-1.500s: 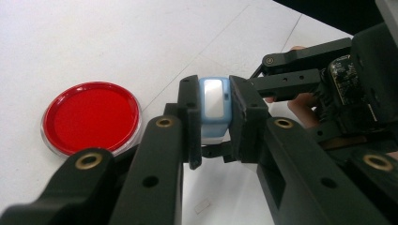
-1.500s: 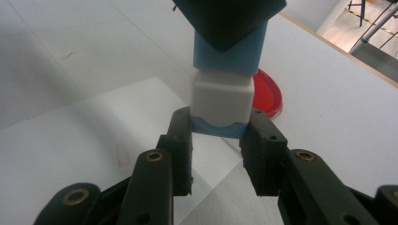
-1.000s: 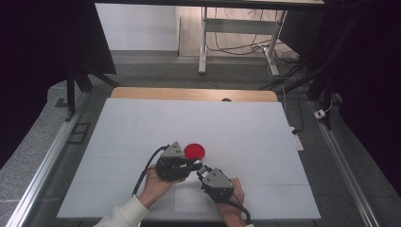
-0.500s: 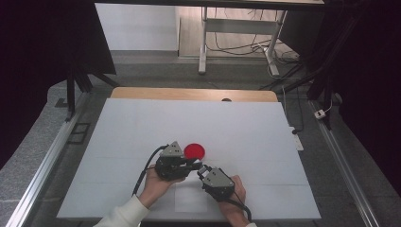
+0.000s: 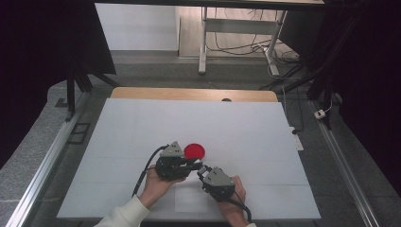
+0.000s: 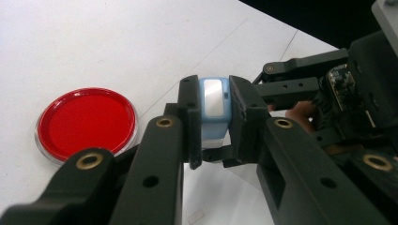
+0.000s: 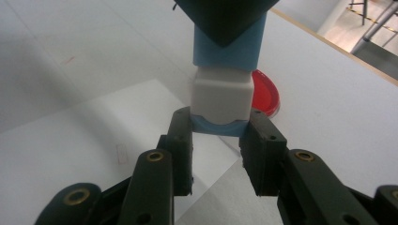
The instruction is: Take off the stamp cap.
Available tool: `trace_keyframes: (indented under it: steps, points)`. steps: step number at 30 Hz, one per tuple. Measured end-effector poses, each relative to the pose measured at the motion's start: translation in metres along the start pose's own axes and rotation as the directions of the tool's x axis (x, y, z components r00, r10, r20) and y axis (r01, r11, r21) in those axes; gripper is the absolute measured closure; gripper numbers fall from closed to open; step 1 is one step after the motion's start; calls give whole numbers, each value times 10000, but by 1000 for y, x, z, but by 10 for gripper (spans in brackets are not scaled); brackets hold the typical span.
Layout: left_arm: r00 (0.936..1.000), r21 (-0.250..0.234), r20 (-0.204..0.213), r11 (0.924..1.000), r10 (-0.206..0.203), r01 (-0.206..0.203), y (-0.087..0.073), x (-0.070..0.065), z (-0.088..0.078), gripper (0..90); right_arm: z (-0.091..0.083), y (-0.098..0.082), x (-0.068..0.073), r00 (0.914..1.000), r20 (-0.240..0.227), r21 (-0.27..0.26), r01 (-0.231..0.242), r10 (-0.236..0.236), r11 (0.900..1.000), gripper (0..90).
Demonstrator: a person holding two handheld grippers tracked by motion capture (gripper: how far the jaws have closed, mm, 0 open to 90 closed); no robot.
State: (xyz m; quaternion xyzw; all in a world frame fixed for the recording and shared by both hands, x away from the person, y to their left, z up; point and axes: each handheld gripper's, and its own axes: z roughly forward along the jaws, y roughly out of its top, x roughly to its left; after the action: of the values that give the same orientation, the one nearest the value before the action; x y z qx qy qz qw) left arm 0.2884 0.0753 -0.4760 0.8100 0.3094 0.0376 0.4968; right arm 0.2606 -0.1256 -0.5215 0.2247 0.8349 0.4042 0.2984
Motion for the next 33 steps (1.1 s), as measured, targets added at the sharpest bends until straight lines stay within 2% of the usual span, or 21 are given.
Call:
trace_keyframes:
  steps: [4,7,9,10,11,12,13,14,16,19,24,33]
  points:
    - [10000,-44,31,10000,-63,63,0,0,0,756,0,2,-3,9974,-80,112,717,-716,9974,653]
    - [10000,-63,12,9999,-85,85,0,0,1,756,-1,2,-3,9974,-113,128,718,-717,9973,653]
    - [9999,-118,7,9999,-118,118,0,0,1,756,-1,1,-4,9986,-137,117,509,-507,9986,653]
    - [9995,-298,-311,9996,-13,4,0,-1,-2,756,0,0,-3,9997,-146,64,211,-210,9998,654]
    - [9976,-436,-681,9989,151,-181,1,-1,-6,756,1,-1,-4,9996,-165,299,-214,219,9993,654]
    - [9978,-594,-660,9982,66,-106,2,2,-10,756,3,-5,-7,9971,-189,335,-727,733,9968,653]
    - [9994,-751,-287,9970,-205,183,2,5,-14,756,2,-9,-10,9929,-316,306,-1139,1149,9930,654]
    - [9993,-811,-14,9960,-383,381,2,7,-16,756,1,-9,-12,9921,-247,196,-1228,1233,9922,653]
    - [9995,-713,-70,9970,-294,288,2,6,-15,756,-3,-4,-13,9954,-128,-49,-947,946,9955,653]
    - [9998,-601,-73,9980,-177,172,2,4,-12,756,-3,-3,-12,9972,-143,-55,-731,730,9973,653]
    - [9998,-629,-121,9979,-187,179,2,5,-13,755,-2,-6,-11,9960,-330,-7,-828,827,9966,652]
    - [9998,-492,-184,9987,-123,114,2,6,-13,754,-6,-12,-20,9959,-257,-9,-873,872,9962,652]
